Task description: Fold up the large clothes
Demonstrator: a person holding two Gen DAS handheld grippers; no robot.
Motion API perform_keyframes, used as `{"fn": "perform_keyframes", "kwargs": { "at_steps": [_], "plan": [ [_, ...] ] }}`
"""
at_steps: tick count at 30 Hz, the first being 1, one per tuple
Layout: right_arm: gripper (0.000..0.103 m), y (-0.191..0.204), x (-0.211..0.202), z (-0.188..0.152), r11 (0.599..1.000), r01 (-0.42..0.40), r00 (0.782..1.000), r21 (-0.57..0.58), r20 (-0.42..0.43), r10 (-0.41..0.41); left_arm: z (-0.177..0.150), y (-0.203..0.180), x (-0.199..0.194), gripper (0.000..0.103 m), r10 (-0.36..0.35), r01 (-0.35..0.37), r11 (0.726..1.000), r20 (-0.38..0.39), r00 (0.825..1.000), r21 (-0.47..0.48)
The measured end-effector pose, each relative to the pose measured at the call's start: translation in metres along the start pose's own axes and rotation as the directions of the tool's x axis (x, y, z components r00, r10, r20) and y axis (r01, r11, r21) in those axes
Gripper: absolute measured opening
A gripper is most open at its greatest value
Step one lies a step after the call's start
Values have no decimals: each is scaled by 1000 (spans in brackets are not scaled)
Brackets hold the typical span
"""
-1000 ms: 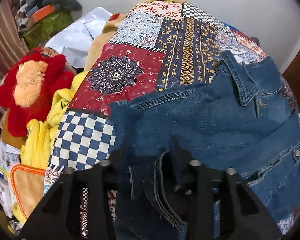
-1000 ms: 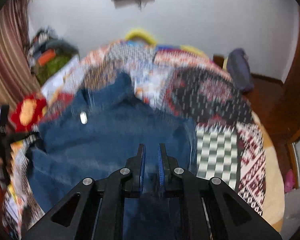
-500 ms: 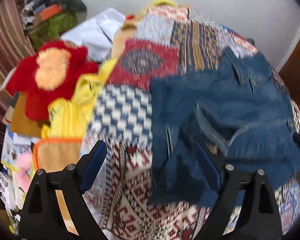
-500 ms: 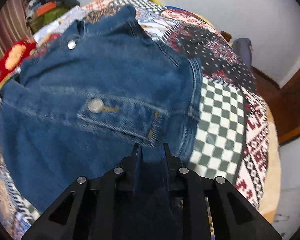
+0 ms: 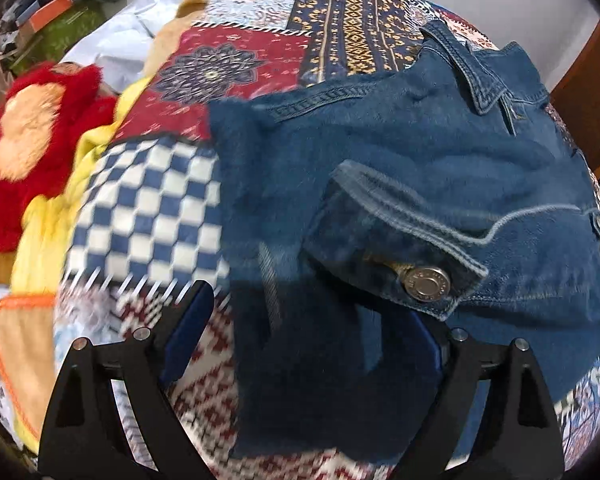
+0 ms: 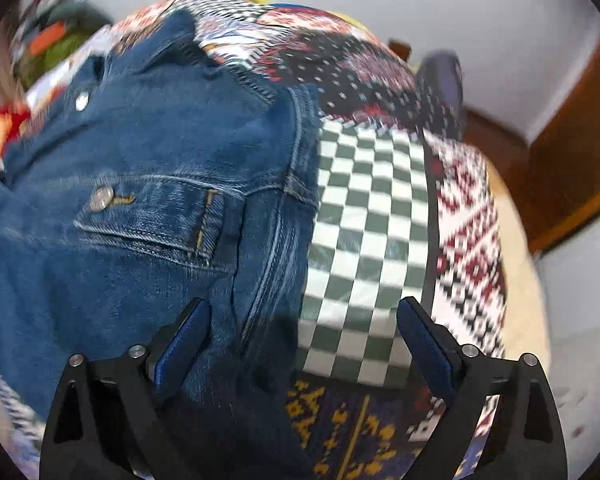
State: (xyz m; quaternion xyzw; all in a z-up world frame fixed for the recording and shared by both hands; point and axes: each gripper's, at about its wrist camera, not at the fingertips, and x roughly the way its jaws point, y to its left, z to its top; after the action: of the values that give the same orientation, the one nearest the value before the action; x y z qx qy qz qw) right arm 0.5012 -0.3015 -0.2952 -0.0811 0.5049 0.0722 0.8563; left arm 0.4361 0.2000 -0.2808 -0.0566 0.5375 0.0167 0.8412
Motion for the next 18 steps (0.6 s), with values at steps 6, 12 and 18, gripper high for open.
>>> {"fn": "perform_keyframes", "kwargs": {
  "at_steps": [6,12,18],
  "plan": [
    [92,-8,-36,6,987,-147,983,63,121,138,10,-7,-3,86,-49,48,999,79,996,9],
    [70,4,-20,20,959,-270,959,85,110,261,21,-6,9,75,-147,150,988,64,987,-42],
    [65,5,6,26,952,-284,957,116,94,274,21,5,21,64,-258,263,954,54,965,-143]
  ]
}}
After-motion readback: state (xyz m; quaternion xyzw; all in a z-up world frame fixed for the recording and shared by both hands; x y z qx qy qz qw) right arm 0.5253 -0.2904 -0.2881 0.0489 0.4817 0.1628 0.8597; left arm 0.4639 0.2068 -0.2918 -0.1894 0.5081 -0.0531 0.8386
